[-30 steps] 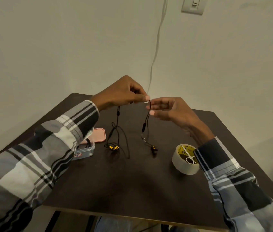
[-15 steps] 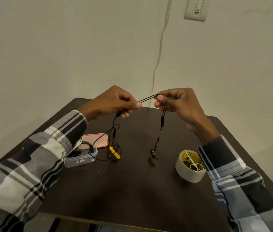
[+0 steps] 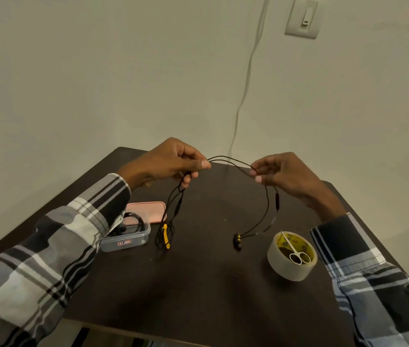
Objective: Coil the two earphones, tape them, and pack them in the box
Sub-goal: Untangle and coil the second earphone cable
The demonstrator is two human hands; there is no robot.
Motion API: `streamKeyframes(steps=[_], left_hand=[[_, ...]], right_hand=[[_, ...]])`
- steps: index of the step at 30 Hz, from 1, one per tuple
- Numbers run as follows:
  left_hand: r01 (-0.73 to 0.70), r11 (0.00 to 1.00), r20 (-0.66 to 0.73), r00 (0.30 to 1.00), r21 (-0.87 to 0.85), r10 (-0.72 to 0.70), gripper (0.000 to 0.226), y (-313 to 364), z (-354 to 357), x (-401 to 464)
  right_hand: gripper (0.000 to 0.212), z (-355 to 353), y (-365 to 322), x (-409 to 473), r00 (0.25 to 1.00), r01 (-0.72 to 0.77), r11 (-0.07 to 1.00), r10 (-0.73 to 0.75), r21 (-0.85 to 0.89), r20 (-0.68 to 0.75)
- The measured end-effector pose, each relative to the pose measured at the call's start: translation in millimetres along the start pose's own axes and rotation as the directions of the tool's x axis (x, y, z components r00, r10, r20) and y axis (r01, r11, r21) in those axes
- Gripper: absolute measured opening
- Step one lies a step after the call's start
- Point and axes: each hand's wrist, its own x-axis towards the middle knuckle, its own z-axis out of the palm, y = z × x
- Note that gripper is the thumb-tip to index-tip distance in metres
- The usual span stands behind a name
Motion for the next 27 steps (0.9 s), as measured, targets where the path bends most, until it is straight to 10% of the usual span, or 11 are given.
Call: streamKeyframes(steps=[4,10,27], left_hand=[[-0.052,0.998,0.038,0.998,0.023,0.051,0.020,9,8,9],[-0.101,0.994,0.049,0.994,0.033,0.099,0.019,19,21,15],[-0.025,0.997,-0.005,1.000,-0.068,0.024,0.022,-9,2,-2]], right_hand=[[0.058,8,-18,-5,0.989,0.083,0.996,-0.085,0.028,0.120],[0.024,30,-43,3,0.956,0.291,0.957,-0.290,0.018,-0.033],[0.013,-4,-42,7,0.923,0.252,0.916,-0.130,0.311,-0.363]])
